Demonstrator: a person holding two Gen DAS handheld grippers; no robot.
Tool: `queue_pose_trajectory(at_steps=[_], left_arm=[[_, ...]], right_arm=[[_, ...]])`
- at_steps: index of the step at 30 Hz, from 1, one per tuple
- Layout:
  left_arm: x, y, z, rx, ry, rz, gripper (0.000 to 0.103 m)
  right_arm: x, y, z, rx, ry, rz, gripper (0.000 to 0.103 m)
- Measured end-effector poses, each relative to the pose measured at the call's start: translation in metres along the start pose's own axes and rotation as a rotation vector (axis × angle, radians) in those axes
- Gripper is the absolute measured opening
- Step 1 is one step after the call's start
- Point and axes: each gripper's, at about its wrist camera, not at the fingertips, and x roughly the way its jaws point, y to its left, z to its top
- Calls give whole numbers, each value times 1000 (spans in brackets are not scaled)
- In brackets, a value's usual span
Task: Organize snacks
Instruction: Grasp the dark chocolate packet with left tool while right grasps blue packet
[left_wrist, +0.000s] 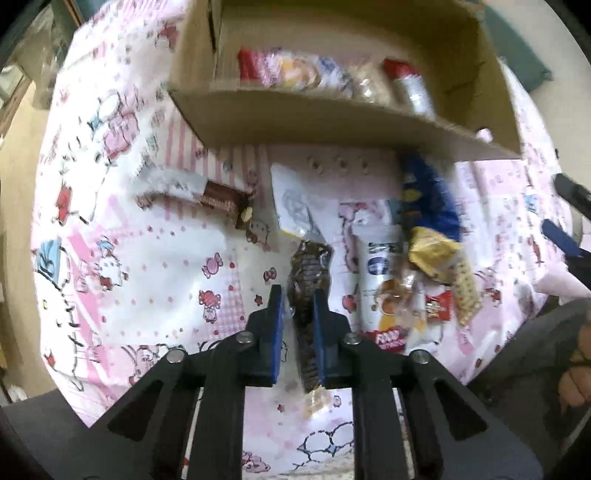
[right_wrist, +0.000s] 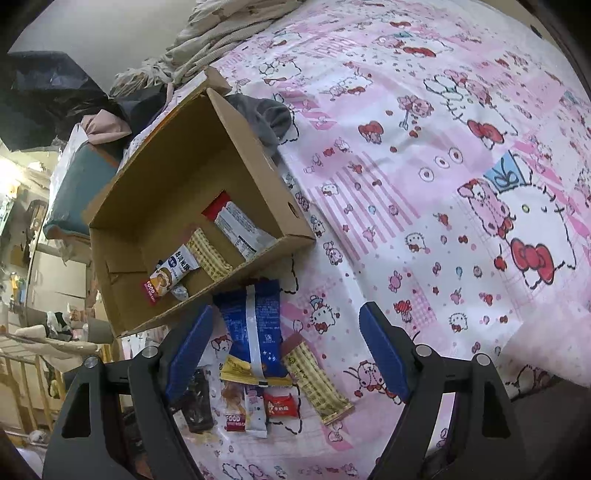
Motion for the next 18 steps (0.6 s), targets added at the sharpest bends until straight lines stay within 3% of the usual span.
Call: queue_pose_trajectory(at_steps=[8, 14, 18], left_arm=[[0, -6, -18, -13, 4, -37, 9], [12, -27, -6, 5, 43, -46, 12], [32, -33, 2, 17, 69, -11, 12]], right_arm=[[3, 3, -7, -11, 23, -8, 83], [6, 2, -6, 8, 29, 7, 83], [8, 2, -4, 5, 43, 21, 83]])
